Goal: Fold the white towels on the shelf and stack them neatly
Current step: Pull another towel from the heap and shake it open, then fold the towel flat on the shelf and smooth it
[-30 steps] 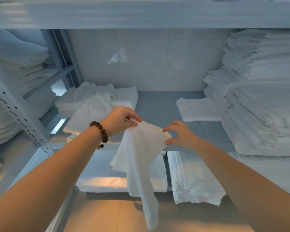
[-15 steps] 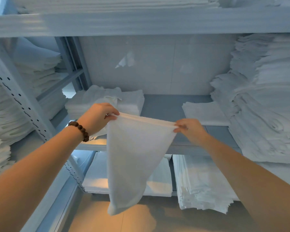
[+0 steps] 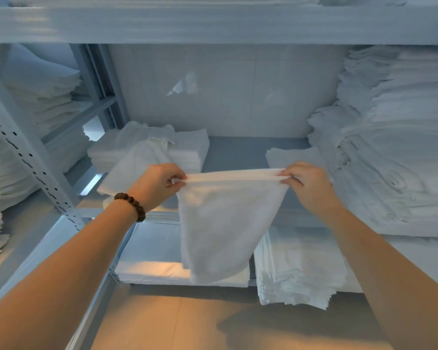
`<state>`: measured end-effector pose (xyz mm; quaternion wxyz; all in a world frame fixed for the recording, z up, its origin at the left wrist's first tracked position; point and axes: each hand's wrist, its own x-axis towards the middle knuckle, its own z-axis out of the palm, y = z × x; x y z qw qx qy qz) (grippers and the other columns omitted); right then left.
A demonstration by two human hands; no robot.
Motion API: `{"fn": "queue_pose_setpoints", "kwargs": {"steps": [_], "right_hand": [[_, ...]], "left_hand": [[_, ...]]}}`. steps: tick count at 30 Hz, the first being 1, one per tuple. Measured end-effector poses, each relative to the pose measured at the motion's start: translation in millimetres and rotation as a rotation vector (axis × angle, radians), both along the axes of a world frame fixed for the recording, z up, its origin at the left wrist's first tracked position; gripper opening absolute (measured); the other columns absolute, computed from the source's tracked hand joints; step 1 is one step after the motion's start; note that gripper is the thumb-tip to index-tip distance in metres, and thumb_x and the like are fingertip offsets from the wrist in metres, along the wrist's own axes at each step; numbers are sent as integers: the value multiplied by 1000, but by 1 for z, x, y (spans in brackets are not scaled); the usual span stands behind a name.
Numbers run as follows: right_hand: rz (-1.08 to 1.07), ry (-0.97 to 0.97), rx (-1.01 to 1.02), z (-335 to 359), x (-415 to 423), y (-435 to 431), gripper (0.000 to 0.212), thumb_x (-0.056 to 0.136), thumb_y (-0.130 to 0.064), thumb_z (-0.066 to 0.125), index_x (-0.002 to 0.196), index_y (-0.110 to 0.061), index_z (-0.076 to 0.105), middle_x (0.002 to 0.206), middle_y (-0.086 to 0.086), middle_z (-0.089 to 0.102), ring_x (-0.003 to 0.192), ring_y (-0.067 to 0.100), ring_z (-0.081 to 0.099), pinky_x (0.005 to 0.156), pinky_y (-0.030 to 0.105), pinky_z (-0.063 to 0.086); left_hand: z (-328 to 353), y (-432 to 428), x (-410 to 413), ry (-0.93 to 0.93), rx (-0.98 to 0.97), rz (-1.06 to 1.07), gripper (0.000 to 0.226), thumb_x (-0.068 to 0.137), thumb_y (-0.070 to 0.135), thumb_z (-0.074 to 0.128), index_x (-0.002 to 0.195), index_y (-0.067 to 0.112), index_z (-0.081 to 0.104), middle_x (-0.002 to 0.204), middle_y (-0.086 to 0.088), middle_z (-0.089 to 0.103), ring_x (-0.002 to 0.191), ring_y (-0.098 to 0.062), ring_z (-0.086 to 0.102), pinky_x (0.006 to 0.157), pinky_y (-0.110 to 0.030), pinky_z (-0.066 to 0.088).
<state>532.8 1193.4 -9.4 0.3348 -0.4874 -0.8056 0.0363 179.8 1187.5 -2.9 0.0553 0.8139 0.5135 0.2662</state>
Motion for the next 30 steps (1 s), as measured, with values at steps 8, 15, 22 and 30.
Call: {"fn": "queue_pose_setpoints", "kwargs": {"steps": [8,15,22,30], "right_hand": [[41,-69,-63,-19,10,-5,11,77,4,68,87,5,73,85,22,69,83,34,65,77,27,40],[4,5,-109,0,19,30,9,72,0,74,81,1,72,80,14,67,75,27,59,66,21,33],[-4,194,-277,1,20,79,25,81,-2,67,78,-17,48,73,-6,49,69,16,46,66,23,37],[-160,-125,-88,4,-3,144,25,83,5,57,77,-12,75,84,10,55,77,28,52,68,33,41]], "left_hand": [[1,9,5,139,-38,-40,9,82,11,69,91,10,69,83,0,63,70,-15,54,69,-25,44],[4,45,5,77,-117,-37,9,85,15,66,92,20,64,87,5,61,74,-12,58,70,-18,44],[7,106,6,30,-108,-145,21,93,6,49,85,23,60,93,-2,58,84,-24,56,79,-39,48],[-10,193,16,299,279,-41,35,69,-11,66,89,17,74,88,-15,62,80,-35,59,81,-45,43]]}}
